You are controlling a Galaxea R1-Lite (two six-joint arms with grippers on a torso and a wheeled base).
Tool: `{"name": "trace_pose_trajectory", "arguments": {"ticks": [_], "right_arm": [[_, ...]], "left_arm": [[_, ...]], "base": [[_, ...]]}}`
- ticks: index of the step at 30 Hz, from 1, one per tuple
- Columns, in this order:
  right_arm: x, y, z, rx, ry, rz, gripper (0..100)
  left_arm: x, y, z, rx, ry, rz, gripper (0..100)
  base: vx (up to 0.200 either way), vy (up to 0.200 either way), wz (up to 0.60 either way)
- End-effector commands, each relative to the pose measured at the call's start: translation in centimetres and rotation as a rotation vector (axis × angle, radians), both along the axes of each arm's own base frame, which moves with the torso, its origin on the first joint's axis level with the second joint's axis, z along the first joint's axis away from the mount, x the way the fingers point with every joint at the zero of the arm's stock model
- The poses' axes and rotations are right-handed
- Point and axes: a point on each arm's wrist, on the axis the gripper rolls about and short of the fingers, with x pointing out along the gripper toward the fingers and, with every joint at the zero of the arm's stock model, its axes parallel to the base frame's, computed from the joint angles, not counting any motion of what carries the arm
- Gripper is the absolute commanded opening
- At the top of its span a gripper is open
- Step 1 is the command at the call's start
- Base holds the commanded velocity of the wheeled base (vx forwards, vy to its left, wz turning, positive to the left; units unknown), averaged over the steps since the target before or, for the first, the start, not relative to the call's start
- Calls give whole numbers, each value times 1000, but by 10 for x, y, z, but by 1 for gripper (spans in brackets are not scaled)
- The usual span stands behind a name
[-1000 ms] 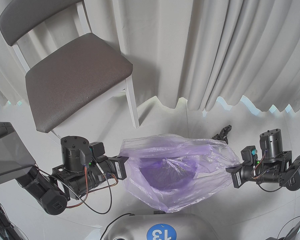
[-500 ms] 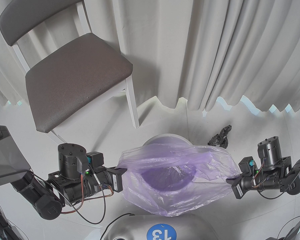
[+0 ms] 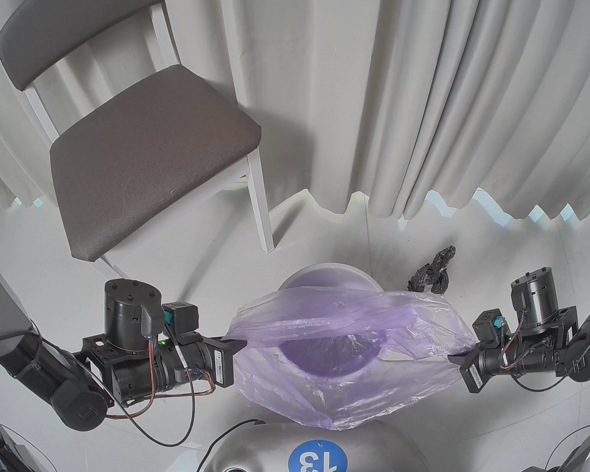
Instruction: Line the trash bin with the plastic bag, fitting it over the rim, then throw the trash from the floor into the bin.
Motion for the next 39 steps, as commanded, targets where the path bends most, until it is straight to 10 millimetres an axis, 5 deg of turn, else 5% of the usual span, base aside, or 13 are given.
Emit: {"name": "trace_pose_trajectory", "arguments": {"ticks": [1,14,32,39], "right_arm": [[5,2,-9,-11,34,1,0],[34,12,-24,44,73,-96,0],[80,30,-27,227,-125,-330,0],[68,26,-30,189,-116,-302,0]], "left_arm": [[6,-4,-16,35,41,-6,0],[27,-13,-39,50,68,19,0],[75,-24,-69,49,-73,284,0],[82,-6,-70,70,-74,319,0]], "base": [[0,0,0],[0,0,0],[0,0,0],[0,0,0]]}}
